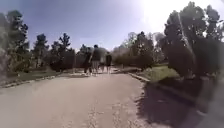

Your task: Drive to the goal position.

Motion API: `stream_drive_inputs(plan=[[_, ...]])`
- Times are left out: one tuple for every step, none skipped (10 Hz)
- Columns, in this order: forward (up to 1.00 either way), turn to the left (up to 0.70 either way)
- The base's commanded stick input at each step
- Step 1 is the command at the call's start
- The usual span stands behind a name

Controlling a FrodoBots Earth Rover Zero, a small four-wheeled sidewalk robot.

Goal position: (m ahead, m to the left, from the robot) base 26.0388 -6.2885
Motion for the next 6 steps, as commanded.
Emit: stream_drive_inputs(plan=[[0.7,0.0],[0.7,0.0],[0.7,0.0],[0.7,0.0],[0.7,0.0],[0.7,-0.04]])
